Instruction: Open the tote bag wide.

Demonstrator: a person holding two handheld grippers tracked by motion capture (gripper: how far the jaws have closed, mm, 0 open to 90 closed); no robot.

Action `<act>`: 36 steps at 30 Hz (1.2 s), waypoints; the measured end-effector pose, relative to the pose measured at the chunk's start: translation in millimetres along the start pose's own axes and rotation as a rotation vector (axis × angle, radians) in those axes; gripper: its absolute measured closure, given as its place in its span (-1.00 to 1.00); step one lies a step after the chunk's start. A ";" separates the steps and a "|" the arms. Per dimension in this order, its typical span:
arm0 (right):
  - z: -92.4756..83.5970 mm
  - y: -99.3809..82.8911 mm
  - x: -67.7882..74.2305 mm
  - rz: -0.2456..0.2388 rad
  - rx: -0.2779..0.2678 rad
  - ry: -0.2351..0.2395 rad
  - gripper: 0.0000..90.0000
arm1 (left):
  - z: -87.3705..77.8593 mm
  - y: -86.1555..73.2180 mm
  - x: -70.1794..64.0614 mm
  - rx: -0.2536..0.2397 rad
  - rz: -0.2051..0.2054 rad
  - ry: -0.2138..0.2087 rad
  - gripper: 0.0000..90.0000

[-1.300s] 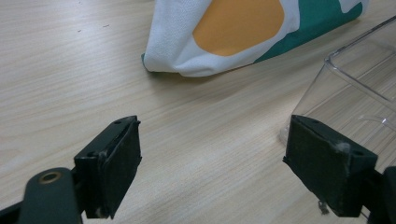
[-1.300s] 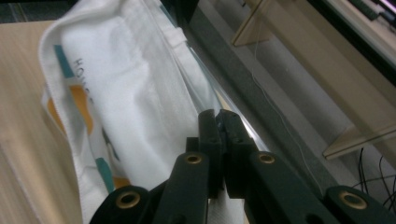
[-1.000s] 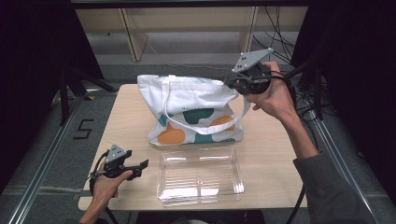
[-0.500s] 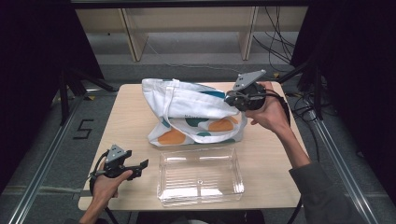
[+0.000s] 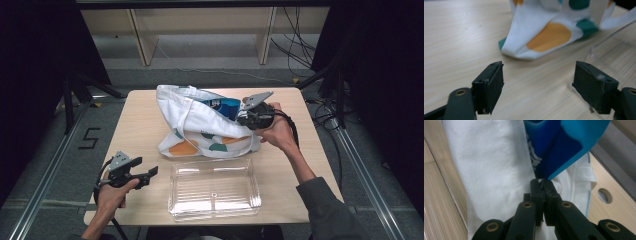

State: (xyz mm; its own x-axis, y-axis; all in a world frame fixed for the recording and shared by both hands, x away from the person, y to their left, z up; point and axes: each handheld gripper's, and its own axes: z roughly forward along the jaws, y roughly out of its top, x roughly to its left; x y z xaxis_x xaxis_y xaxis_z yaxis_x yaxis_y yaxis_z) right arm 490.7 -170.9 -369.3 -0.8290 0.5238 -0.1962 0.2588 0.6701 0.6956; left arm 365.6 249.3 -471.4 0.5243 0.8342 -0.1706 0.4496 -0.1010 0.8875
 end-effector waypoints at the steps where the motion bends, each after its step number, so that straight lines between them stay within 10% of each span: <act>1: 2.3 -2.8 0.4 0.005 -0.006 0.005 0.98 | -0.8 6.2 -0.6 -0.015 0.005 -0.017 -0.40; 12: 6.4 -11.6 0.9 0.015 -0.030 0.024 0.98 | 19.4 81.6 -37.9 -0.008 0.114 -0.159 -0.20; 23: 3.4 -13.0 3.5 0.029 -0.050 0.028 0.98 | 54.9 105.8 -48.8 0.040 0.144 -0.144 0.08; 26: 4.5 -14.0 3.4 0.029 -0.054 0.034 0.97 | 63.3 106.1 -46.1 0.049 0.156 -0.151 0.63; 36: 25.2 -36.3 6.1 0.053 -0.024 0.081 0.98 | 105.6 60.1 -24.8 0.207 0.188 -0.164 0.85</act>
State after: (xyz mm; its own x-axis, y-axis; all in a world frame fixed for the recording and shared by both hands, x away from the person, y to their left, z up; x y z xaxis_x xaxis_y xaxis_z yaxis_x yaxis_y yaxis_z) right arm 488.7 -178.8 -413.2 -0.8521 0.5132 -0.1026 0.2922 0.6292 0.7202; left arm 456.0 165.3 -459.0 0.7141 0.6937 -0.0941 0.4630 -0.3671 0.8068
